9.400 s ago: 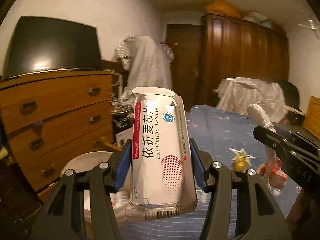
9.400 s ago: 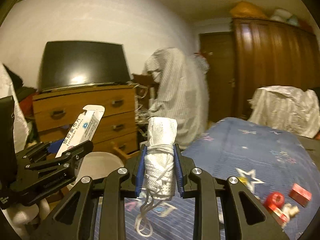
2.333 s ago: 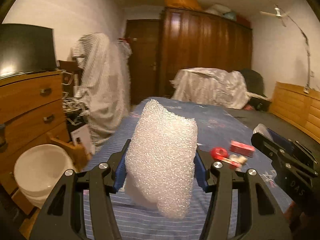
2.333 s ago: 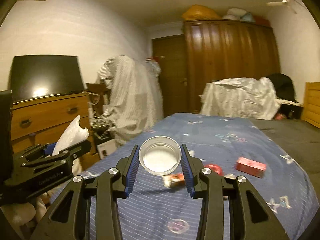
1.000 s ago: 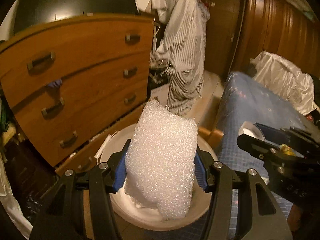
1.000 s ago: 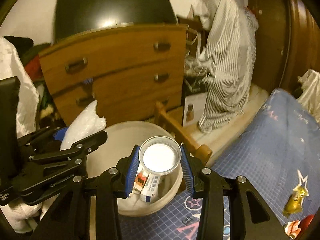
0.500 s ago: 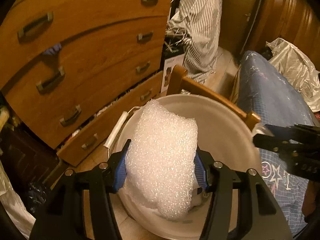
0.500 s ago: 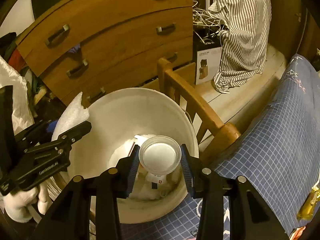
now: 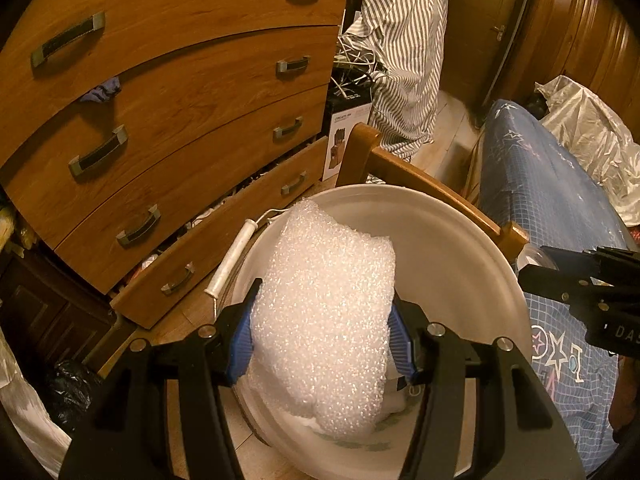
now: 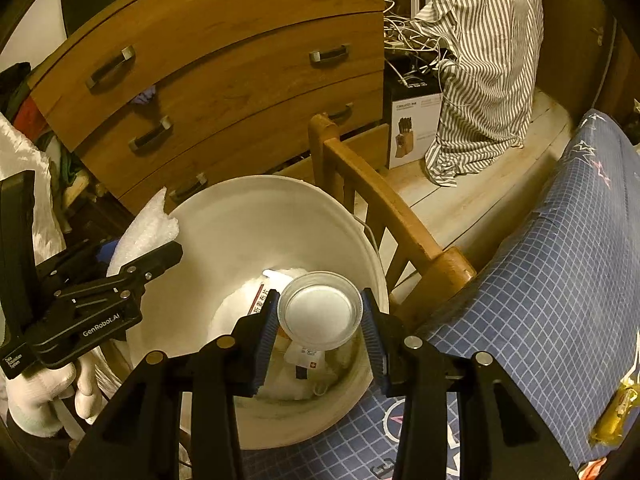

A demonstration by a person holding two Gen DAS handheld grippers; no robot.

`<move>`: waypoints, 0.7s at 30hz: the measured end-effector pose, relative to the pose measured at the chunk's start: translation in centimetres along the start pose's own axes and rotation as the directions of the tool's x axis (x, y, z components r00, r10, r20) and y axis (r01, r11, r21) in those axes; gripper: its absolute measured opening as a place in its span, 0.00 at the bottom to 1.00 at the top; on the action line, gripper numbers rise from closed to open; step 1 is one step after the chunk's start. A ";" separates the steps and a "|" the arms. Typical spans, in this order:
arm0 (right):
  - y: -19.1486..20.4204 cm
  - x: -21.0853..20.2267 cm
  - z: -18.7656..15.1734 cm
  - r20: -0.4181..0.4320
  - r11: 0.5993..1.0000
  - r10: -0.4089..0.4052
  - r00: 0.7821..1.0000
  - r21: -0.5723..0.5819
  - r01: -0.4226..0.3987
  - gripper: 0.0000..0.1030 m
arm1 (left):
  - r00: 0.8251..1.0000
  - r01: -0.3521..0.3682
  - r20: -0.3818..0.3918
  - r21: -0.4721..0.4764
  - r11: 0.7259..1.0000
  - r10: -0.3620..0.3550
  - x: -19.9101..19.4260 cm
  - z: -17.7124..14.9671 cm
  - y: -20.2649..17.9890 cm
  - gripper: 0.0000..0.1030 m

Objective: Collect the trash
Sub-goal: 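Open both tools over the bucket to drop foam and cap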

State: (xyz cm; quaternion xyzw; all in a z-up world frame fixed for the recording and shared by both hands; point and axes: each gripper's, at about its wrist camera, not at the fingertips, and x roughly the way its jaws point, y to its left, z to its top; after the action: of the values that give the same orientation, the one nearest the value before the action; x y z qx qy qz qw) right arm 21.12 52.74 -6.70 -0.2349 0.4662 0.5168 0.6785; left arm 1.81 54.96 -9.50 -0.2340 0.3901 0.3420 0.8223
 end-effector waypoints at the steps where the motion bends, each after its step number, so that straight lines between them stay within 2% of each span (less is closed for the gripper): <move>1: -0.1 -0.1 -0.1 0.001 1.000 0.003 1.000 -0.003 -0.003 0.41 | 1.000 0.001 -0.001 -0.001 1.000 -0.001 0.0 0.0 0.1 0.53; 3: -0.1 -0.3 -0.2 -0.001 1.000 0.010 1.000 -0.003 -0.010 0.42 | 1.000 -0.004 -0.003 -0.001 1.000 0.004 0.1 0.0 0.1 0.53; 5: -0.3 -0.5 -0.3 0.010 1.000 0.020 1.000 0.001 -0.020 0.59 | 1.000 -0.016 -0.013 -0.008 1.000 0.015 0.2 0.0 0.1 0.57; 15: -1.3 -2.2 -1.4 0.052 0.999 0.036 0.998 0.022 -0.037 0.60 | 1.000 -0.025 -0.002 -0.001 1.000 0.025 -0.1 -0.1 -0.1 0.58; 21: -2.2 -5.9 -4.9 0.137 0.998 0.057 0.989 0.032 -0.062 0.60 | 1.000 0.019 0.020 0.042 0.999 -0.019 -1.3 -1.1 -2.6 0.58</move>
State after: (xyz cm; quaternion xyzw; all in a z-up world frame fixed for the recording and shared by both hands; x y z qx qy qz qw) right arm 20.99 45.17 -4.12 -0.1731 0.4348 0.5432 0.6971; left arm 2.61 52.03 -8.77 -0.2170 0.3866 0.3283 0.8341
